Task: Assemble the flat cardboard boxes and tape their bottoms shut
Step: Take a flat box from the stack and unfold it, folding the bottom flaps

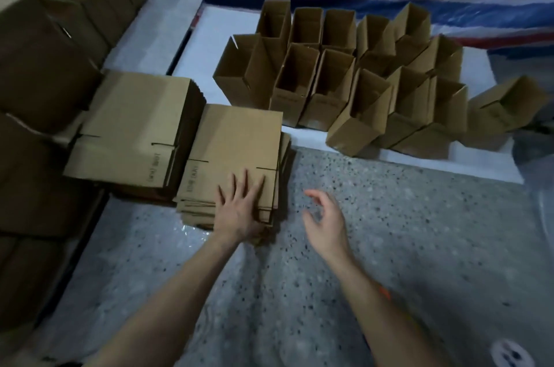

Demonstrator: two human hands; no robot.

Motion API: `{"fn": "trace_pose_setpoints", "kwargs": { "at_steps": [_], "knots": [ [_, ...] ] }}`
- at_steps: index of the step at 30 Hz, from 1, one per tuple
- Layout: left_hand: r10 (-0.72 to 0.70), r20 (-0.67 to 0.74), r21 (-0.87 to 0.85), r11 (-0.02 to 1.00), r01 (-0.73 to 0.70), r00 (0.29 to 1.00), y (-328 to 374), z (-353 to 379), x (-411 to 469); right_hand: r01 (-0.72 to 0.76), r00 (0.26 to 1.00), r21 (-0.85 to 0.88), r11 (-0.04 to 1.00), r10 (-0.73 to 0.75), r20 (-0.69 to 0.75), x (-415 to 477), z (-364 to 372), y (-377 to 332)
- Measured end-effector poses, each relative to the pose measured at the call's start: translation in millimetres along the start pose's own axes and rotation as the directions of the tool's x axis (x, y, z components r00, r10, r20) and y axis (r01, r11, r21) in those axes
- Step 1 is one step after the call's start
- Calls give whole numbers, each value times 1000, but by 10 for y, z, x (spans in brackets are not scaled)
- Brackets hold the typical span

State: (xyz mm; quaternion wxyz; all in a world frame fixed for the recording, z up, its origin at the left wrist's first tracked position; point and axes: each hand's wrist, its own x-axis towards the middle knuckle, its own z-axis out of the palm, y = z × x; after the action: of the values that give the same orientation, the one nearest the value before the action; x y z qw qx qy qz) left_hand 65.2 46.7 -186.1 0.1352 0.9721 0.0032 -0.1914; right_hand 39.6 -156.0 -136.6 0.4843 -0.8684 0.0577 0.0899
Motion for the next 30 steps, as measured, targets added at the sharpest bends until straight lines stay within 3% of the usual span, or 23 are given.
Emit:
{"fn": "trace_pose_setpoints", "kwargs": {
  "at_steps": [6, 11, 13, 15, 17, 19, 20, 23, 25, 28, 30],
  "knots": [
    [92, -191, 203, 978, -52, 977, 72, 190, -281, -76, 996, 34, 997, 78, -53, -326, -58, 83],
    [87, -181, 114, 991, -67, 980, 145, 100, -570, -96, 989, 71, 993, 103, -108, -574, -144, 142],
    [99, -278, 32, 995, -93, 955, 202, -18, -759, -88, 988, 88, 992, 98, -118, -661, -184, 143],
    [132, -475, -51, 983, -177, 870, 276, -197, -966, -62, 989, 110, 992, 76, -130, -741, -223, 140],
    [142, -671, -160, 931, -329, 728, 334, -425, -1157, -27, 987, 158, 987, 52, -152, -817, -276, 128],
    [73, -782, -300, 827, -476, 619, 373, -663, -1380, 18, 982, 225, 974, 25, -187, -901, -362, 86],
    [18, -801, -376, 762, -527, 599, 395, -768, -1511, 46, 977, 256, 966, 10, -215, -948, -421, 53],
    [-117, -724, -628, 520, -579, 679, 411, -873, -1864, 141, 950, 340, 930, -30, -311, -1091, -620, -23],
    [-170, -633, -743, 408, -531, 755, 385, -734, -1971, 179, 935, 336, 925, -54, -351, -1178, -739, 49],
    [-257, -386, -913, 247, -326, 886, 365, -354, -1959, 165, 958, 204, 965, -107, -267, -1348, -820, 237],
    [-289, -197, -966, 220, -135, 937, 357, -53, -1916, 106, 971, 79, 991, -86, -222, -1476, -713, 422]
  ]
}}
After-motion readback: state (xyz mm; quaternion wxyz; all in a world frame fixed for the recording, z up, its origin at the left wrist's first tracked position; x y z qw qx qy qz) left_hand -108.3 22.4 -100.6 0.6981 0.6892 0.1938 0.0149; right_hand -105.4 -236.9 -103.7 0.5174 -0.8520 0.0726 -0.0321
